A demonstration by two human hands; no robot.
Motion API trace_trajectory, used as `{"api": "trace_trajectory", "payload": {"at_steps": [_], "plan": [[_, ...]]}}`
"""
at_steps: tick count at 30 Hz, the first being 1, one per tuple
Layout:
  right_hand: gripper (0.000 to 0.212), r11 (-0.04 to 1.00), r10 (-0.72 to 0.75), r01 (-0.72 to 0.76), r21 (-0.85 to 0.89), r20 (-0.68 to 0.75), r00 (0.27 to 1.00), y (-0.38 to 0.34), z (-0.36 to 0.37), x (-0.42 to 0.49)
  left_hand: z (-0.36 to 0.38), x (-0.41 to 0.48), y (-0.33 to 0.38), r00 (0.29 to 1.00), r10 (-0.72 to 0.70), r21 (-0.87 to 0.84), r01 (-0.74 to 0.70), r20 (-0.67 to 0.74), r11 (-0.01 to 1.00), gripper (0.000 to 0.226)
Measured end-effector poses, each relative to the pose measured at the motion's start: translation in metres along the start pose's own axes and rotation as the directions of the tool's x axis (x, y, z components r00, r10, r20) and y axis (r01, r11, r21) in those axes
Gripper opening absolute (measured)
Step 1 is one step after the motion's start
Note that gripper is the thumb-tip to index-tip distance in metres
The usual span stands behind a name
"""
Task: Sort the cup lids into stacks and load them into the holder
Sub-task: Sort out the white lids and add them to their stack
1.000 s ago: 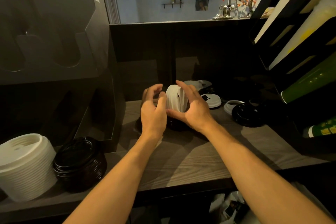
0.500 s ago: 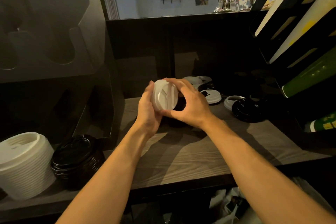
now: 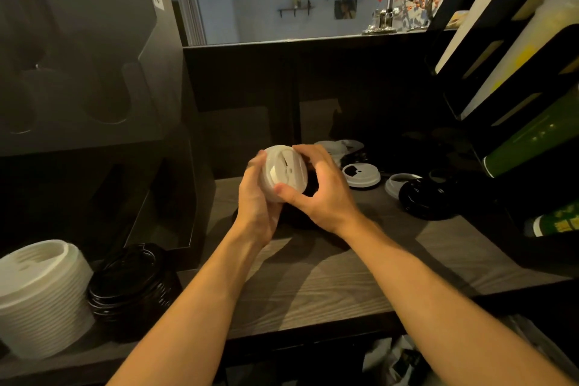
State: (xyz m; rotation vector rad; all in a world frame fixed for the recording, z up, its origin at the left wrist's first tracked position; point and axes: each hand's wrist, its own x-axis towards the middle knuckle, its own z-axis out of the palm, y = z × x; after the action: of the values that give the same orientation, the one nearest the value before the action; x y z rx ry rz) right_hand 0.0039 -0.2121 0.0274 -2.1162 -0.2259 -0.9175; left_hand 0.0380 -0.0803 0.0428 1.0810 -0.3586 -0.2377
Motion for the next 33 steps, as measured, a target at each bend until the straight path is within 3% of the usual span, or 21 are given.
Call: {"api": "trace_trajectory", "payload": {"at_steps": [3,7,10,13,18,24,30,33], "plan": [[0.058,0.996,0.019,-0.015,0.091,-0.042,0.999,-0.003,0.009,-0.001,-0.001,0.001,-0.002,0.998,-0.007,-0.049,0.003,-0.067,0.999,0.051],[0.071,0.980,0.082,-0.065,0.187,-0.087,0.993,-0.005,0.012,0.001,-0.002,0.001,-0.002,0.997,-0.015,-0.092,0.008,-0.078,0.996,0.055],[0.072,0.969,0.143,-0.117,0.218,-0.106,0.984,-0.005,0.010,0.002,-0.002,0.002,-0.003,0.996,0.072,-0.040,-0.075,-0.059,0.996,0.049],[0.066,0.963,0.214,-0.203,0.177,-0.049,0.976,-0.010,0.010,0.001,0.000,0.002,-0.007,0.979,0.205,0.088,-0.203,-0.015,0.975,0.039],[0.065,0.885,0.326,-0.331,0.328,0.070,0.943,-0.013,0.020,0.002,0.001,0.000,-0.019,0.938,0.334,0.204,-0.346,0.092,0.916,0.057],[0.069,0.841,0.311,-0.330,0.428,0.115,0.943,-0.010,0.020,0.004,0.000,-0.001,-0.029,0.920,0.359,0.246,-0.388,0.157,0.888,0.041],[0.060,0.895,0.315,-0.328,0.303,0.093,0.945,-0.013,0.016,0.001,0.000,-0.001,-0.026,0.906,0.314,0.361,-0.404,0.284,0.840,0.090],[0.043,0.891,0.307,-0.323,0.319,0.102,0.946,-0.016,0.014,0.000,-0.005,0.000,-0.027,0.886,0.338,0.382,-0.446,0.318,0.809,0.092]]}}
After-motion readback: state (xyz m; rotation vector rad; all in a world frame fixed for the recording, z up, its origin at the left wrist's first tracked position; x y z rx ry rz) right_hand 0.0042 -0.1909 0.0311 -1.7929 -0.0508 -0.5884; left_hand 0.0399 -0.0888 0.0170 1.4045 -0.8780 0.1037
